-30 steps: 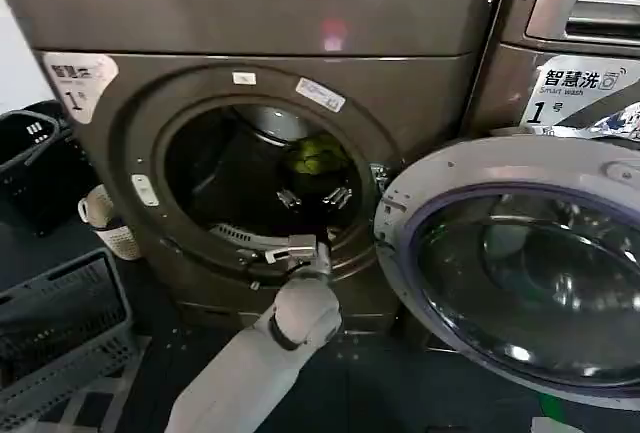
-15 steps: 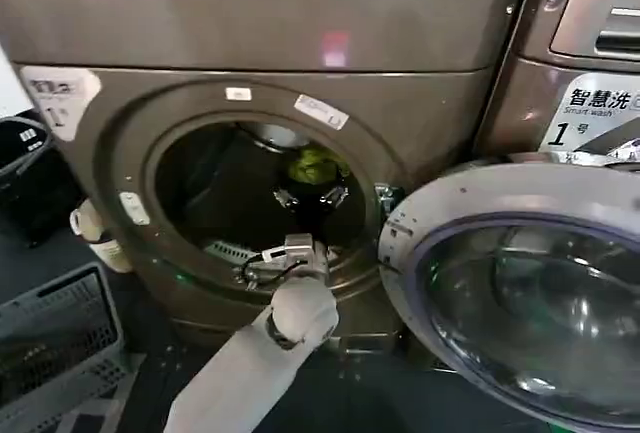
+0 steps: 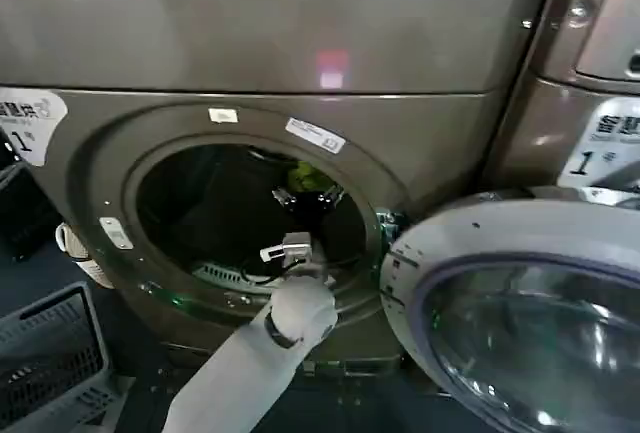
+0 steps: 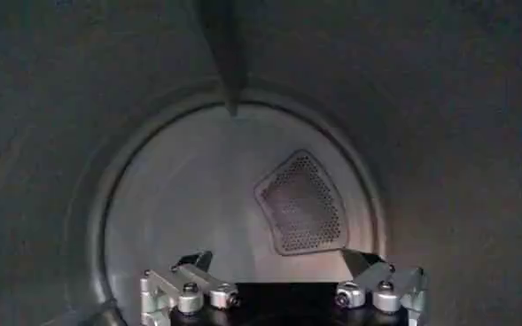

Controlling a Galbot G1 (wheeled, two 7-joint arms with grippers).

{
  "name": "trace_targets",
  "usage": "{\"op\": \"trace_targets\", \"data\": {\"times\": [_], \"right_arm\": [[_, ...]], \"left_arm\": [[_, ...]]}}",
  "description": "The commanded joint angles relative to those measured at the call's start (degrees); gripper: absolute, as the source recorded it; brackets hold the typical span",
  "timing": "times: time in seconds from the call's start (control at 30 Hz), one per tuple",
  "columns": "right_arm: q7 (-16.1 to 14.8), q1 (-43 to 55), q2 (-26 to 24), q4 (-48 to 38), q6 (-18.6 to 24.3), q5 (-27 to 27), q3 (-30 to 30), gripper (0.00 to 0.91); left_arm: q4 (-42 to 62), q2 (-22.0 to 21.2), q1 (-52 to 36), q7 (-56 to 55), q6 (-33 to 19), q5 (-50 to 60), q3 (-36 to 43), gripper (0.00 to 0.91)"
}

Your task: Grasp the clothes from the dryer.

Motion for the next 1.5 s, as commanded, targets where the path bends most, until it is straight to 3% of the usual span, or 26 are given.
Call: {"op": "trace_targets", "data": {"times": [0.03, 1.03, 1.5], "right_arm": [[0.02, -0.04, -0.01, -0.05, 0.04, 0.06, 0.1, 0.907], [0.09, -0.24, 0.19, 0.21, 1.09, -0.07, 0.23, 0.907], [-0.11, -0.51, -0.93, -0.23, 0.96, 0.25, 1.16, 0.907]], "left_arm": [[-0.08, 0.04, -0.04, -0.02, 0.05, -0.02, -0.01, 0.907], [0.74, -0.31, -0.46, 0.17, -0.13, -0.02, -1.09, 0.907], [12.23, -3.54, -8.24, 1.65, -1.09, -1.64, -1.81, 0.907]]}}
